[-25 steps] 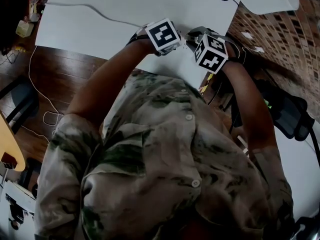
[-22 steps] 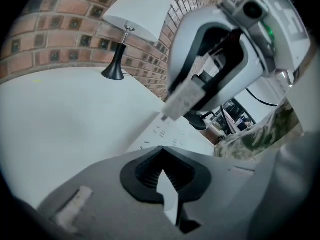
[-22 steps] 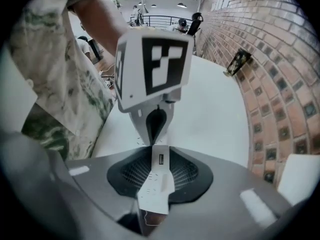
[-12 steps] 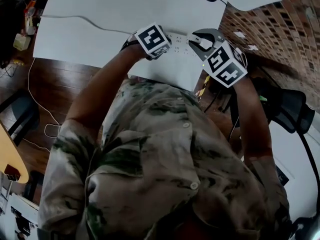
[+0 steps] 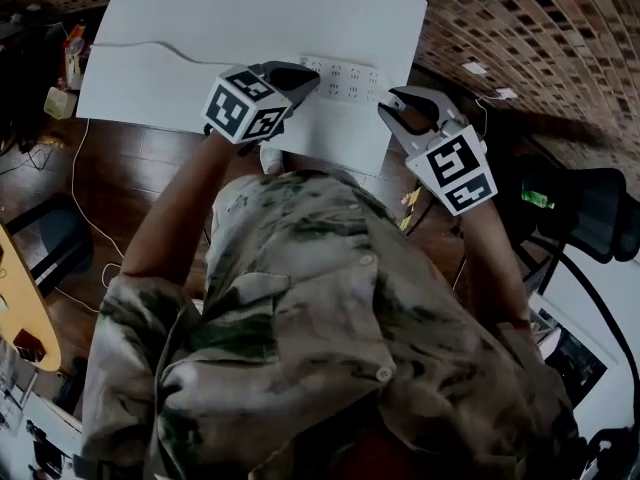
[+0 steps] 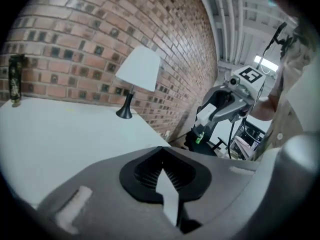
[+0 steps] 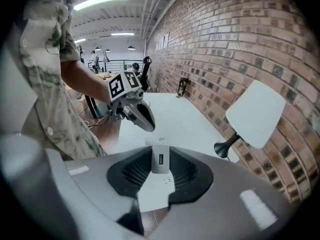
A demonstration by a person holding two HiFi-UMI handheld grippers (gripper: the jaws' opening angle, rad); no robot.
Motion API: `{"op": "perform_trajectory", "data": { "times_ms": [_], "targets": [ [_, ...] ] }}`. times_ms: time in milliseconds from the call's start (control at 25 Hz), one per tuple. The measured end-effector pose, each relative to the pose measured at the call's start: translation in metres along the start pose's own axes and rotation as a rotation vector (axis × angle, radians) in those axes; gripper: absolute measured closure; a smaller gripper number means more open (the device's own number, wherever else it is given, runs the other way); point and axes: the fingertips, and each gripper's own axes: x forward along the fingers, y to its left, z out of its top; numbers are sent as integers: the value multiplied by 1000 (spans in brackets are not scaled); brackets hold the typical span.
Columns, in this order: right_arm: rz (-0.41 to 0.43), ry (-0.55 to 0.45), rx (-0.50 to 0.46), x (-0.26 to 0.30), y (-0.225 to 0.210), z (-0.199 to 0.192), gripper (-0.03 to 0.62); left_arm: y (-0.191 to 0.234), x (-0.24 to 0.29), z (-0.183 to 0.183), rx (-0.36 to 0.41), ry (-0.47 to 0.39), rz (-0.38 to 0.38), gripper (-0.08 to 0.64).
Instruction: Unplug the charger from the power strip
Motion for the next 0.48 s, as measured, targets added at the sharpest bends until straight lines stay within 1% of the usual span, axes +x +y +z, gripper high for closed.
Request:
{"op": "perform_trajectory", "data": {
  "times_ms": [80, 200, 320, 480],
  "targets": [
    [-31, -63, 8, -23, 11, -2, 486, -24, -23, 2, -22, -47, 31, 557],
    [-46, -158, 25, -62, 31, -11, 486, -74, -60, 3, -28, -92, 111, 557],
    [-7, -232, 44, -97, 53, -32, 486, -133, -90, 5, -29, -174, 187, 557],
    [37, -280, 22, -132, 92, -67, 486, -218, -121, -12, -30, -262, 291, 558]
  ]
}}
